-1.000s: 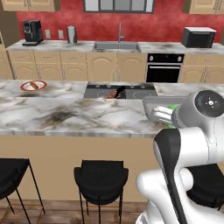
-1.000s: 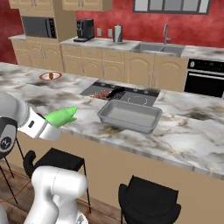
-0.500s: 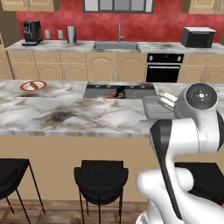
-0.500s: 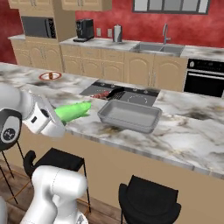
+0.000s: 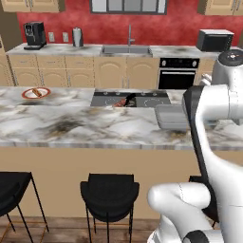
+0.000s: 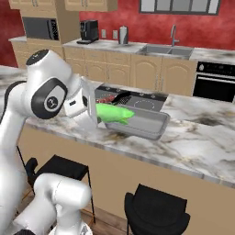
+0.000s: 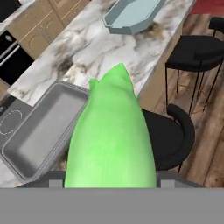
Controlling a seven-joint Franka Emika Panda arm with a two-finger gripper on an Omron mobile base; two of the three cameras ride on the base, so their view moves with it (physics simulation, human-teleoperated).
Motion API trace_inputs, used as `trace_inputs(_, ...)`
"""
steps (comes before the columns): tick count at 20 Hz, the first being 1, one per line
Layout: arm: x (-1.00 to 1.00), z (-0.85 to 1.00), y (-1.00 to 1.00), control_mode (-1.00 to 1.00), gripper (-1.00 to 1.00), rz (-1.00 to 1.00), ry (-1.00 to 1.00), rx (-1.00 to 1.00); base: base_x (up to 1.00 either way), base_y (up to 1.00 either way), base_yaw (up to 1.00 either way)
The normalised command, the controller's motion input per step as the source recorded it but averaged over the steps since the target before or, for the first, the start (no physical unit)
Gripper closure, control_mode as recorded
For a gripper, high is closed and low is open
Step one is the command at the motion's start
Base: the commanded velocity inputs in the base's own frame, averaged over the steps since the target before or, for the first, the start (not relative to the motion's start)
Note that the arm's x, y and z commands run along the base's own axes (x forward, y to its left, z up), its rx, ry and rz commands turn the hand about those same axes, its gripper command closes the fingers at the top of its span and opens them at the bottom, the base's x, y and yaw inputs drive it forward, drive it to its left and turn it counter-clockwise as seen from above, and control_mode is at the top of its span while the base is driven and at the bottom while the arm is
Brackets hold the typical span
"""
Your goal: Place the cold items (corn and cucumber) from the fridge in one tupperware on the dining counter. Place the warm items (kebab skewer and hot dog) in the stove area in another tupperware.
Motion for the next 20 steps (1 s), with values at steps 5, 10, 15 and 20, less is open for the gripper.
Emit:
trace_inputs(5,0.78,-0.08,-0.37,-1.0,1.0,-0.1,0.12,0.09,0.0,0.0,0.0)
trace_inputs(10,0.8,-0.44,0.0,-1.0,1.0,0.0,0.09,0.0,0.0,0.0,0.0)
trace_inputs(15,0.37,-0.89,-0.06,-1.0,1.0,0.0,0.02,0.0,0.0,0.0,0.0)
trace_inputs(20,0.68,-0.3,-0.35,-1.0,1.0,-0.01,-0.12,0.04,0.0,0.0,0.0)
